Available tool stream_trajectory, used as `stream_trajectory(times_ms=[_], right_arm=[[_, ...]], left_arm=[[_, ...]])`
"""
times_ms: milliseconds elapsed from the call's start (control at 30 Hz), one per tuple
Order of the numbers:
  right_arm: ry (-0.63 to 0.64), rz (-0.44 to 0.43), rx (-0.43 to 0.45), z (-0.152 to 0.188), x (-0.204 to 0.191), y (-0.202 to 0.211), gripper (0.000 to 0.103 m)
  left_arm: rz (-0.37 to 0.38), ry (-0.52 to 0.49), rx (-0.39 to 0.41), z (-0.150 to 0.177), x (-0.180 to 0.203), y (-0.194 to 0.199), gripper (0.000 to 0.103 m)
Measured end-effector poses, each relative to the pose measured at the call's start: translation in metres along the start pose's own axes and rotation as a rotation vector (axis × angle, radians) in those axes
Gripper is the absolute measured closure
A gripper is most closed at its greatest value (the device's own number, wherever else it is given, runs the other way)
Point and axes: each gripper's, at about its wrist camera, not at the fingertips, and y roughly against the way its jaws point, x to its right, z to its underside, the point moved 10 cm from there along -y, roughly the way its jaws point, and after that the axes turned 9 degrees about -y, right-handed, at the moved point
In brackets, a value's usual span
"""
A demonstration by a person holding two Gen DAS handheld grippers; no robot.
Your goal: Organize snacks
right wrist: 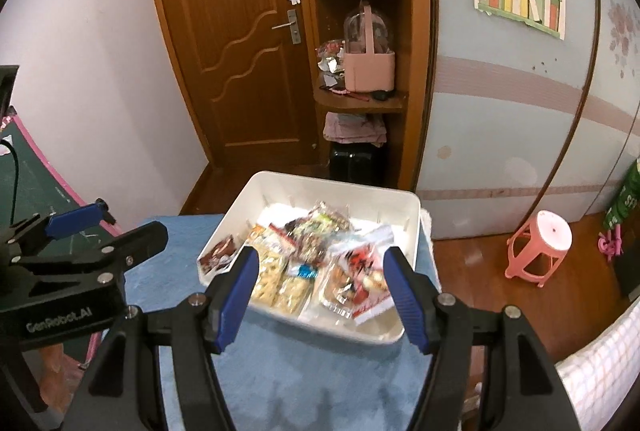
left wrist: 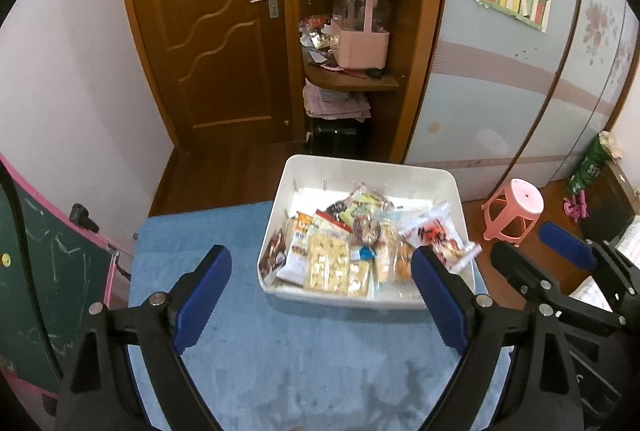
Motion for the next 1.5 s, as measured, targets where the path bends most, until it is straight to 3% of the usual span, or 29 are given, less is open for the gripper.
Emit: stream_trajectory(times_ms=[233, 600, 867, 1500], right_arm=[[0.010, -0.028, -0.030, 0.046, -0.023, 0.044, 0.037], [0.024, -0.066, -0.073, 0.108, -0.058, 0.122, 0.037], [-0.029, -0.073, -0.073, 0.128, -0.064, 0.155, 0.037], [-0.037, -0.036, -0.036, 0.133, -0.066, 0.170, 0.037]], left_arm=[[-0.066, 0.053, -0.018, 0.055, -0.014, 0.053, 0.012], [-0.093, 0.105, -0.013, 0.134, -0.029, 0.142, 0.012], [-0.103, 0.126, 0.024, 0.156, -0.031, 0.184, 0.007], [-0.127, 0.111, 0.015, 0.165, -0.026, 0.197, 0.006]])
